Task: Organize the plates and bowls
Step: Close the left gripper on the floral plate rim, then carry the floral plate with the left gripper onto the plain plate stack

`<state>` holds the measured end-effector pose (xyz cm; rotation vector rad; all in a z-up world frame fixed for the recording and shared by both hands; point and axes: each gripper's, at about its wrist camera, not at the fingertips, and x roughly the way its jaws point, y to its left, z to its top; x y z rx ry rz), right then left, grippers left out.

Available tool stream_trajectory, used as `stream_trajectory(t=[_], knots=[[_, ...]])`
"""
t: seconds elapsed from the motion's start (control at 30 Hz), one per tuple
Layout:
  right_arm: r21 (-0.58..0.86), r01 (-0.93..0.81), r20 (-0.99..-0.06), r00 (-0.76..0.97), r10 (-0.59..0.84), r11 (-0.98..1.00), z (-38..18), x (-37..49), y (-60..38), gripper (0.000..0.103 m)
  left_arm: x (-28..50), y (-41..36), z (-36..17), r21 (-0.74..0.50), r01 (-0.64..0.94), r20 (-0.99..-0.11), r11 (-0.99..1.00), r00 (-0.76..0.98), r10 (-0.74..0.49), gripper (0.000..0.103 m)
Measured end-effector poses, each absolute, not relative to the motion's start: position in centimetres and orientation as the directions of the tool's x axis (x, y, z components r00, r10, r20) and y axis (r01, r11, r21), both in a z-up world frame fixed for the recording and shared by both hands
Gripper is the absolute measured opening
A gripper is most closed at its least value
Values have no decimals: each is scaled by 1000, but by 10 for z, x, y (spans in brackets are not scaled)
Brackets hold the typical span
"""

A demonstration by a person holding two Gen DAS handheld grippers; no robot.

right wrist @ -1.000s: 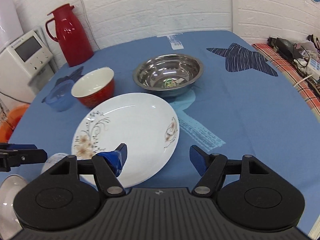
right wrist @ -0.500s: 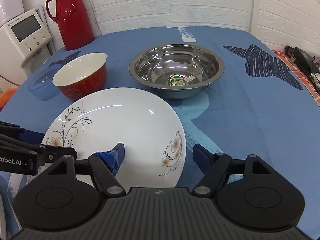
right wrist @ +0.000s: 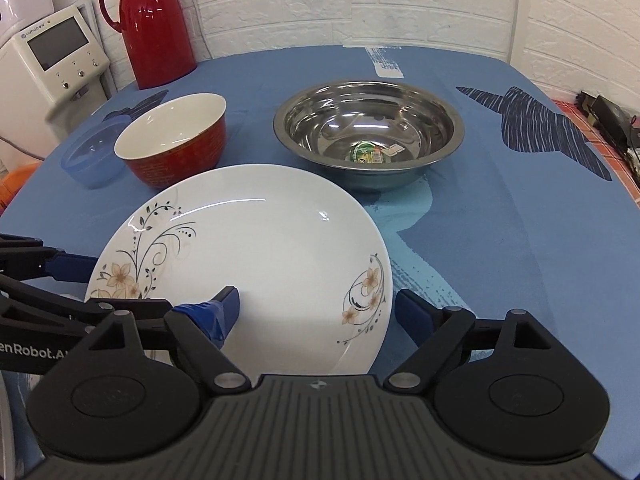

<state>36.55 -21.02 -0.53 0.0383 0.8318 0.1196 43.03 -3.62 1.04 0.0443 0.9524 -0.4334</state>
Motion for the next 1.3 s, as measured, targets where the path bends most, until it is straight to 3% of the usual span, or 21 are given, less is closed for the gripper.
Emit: stream_trajectory(t=[0.27,0.3,0.33,0.37,0.43,0.53,0.73,0.93,1.3], knots=[[87,-60,-714,692,104,994,-8,361,-207,72,430,-36,11,-151,387,-798,909,495,-344,68],[88,-57,-718,689,103,994,-7,360,-206,72,429,-35,11,-148,392,-797,908,497,-344,57],[98,-69,-715,689,118,993,-7,359,-206,68,427,-36,11,-124,397,-795,909,508,-331,53],[106,-83,-707,695,134,991,-7,356,-204,66,425,-36,12,-128,411,-792,903,505,-342,39],[73,-120,-697,704,137,990,-8,352,-201,64,424,-36,14,-141,391,-800,909,496,-338,35],[104,-103,-695,704,146,989,-5,346,-209,43,423,-28,15,-171,362,-804,916,486,-342,24],[133,-121,-708,683,180,984,3,319,-197,41,394,-13,25,-155,358,-799,921,503,-330,24],[118,-159,-665,720,197,980,19,288,-169,41,358,20,46,-145,329,-771,933,553,-315,24],[173,-357,-593,706,386,918,44,227,-76,45,264,129,77,-79,180,-714,980,676,-182,24]])
